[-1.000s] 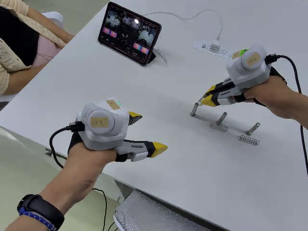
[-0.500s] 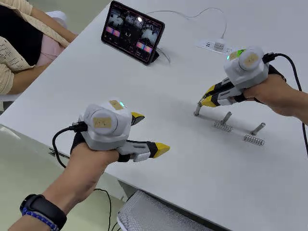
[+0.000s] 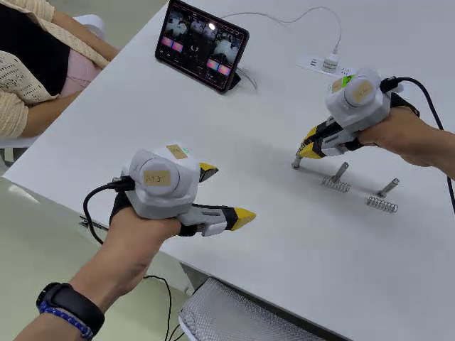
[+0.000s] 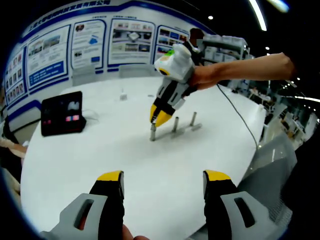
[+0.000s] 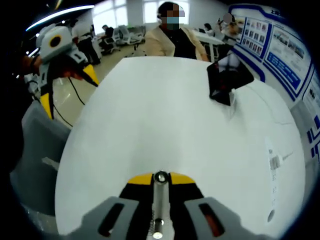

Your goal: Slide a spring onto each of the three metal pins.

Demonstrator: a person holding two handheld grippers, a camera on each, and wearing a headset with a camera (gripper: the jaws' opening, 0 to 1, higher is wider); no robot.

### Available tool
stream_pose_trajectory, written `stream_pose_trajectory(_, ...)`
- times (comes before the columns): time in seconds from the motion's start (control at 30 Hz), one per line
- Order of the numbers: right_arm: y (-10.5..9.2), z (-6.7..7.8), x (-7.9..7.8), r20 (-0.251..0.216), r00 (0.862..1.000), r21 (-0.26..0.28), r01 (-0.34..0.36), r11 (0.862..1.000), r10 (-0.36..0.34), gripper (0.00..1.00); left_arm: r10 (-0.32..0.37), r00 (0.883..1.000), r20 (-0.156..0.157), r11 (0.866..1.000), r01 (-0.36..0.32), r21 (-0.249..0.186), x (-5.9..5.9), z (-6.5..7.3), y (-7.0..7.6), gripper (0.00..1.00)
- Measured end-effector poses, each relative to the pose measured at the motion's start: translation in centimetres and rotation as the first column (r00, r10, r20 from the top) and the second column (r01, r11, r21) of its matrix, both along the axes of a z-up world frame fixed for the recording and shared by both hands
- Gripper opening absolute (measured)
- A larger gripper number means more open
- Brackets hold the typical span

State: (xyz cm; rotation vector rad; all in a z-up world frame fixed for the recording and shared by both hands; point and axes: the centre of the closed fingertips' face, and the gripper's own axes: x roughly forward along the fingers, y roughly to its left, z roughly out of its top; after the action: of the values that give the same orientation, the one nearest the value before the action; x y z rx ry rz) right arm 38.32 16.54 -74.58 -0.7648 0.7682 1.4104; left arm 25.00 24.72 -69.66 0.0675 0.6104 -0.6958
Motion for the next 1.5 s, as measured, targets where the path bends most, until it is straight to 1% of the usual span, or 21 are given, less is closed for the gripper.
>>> stream_pose_trajectory(0.43,0.1,-1.6,-0.2,0.005,0.999,-0.044,-0.035,0.998,0.035,0.13,-0.004,1.000,-0.007,1.000,0.004,0.000,-0.1,-0.1,-0.3,0.65)
stream_pose_trajectory(0.67,0.0,-2.4,-0.3,-0.003,0.999,-0.063,-0.044,0.997,0.044,0.13,-0.010,1.000,-0.014,1.000,0.010,-0.003,-0.3,-0.3,-0.6,0.65)
stream_pose_trajectory(0.9,-0.1,-3.2,-0.7,-0.012,0.998,-0.083,-0.061,0.995,0.060,0.13,-0.011,1.000,-0.015,1.000,0.011,-0.001,-0.2,-0.3,-0.6,0.65)
stream_pose_trajectory(1.07,-0.1,-3.3,-0.7,-0.022,0.998,-0.081,-0.054,0.995,0.052,0.13,-0.019,1.000,-0.016,1.000,0.019,-0.001,-0.2,-0.4,-0.8,0.65)
stream_pose_trajectory(1.13,-0.3,-3.3,-0.8,-0.029,0.999,-0.088,-0.047,0.995,0.045,0.16,-0.020,1.000,-0.017,1.000,0.020,-0.003,-0.2,-0.4,-0.9,0.65)
stream_pose_trajectory(1.2,-0.4,-2.9,-1.0,-0.035,0.999,-0.081,-0.036,0.996,0.034,0.20,-0.020,1.000,-0.016,1.000,0.020,-0.006,-0.1,-0.3,-1.0,0.65)
stream_pose_trajectory(1.3,-0.9,-2.6,-1.1,-0.026,0.999,-0.079,-0.026,0.997,0.024,0.23,-0.029,0.999,-0.015,1.000,0.029,-0.008,-0.1,-0.3,-1.3,0.65)
stream_pose_trajectory(1.33,-1.2,-2.6,-1.1,-0.026,1.000,-0.082,-0.011,0.997,0.009,0.24,-0.034,0.999,-0.013,0.999,0.034,-0.007,-0.1,-0.3,-1.4,0.65)
stream_pose_trajectory(1.4,-1.6,-2.4,-1.0,-0.012,1.000,-0.071,0.015,0.997,-0.016,0.29,-0.035,0.999,-0.013,0.999,0.035,-0.009,-0.1,-0.4,-1.5,0.65)
stream_pose_trajectory(1.47,-2.0,-2.0,-1.4,-0.014,0.999,-0.050,0.030,0.998,-0.031,0.30,-0.035,0.999,-0.015,0.999,0.035,-0.013,0.0,-0.6,-1.6,0.65)
stream_pose_trajectory(1.5,-2.3,-1.6,-1.5,-0.008,0.999,-0.035,0.043,0.998,-0.044,0.31,-0.037,0.999,-0.017,0.999,0.037,-0.013,-0.1,-0.7,-1.7,0.65)
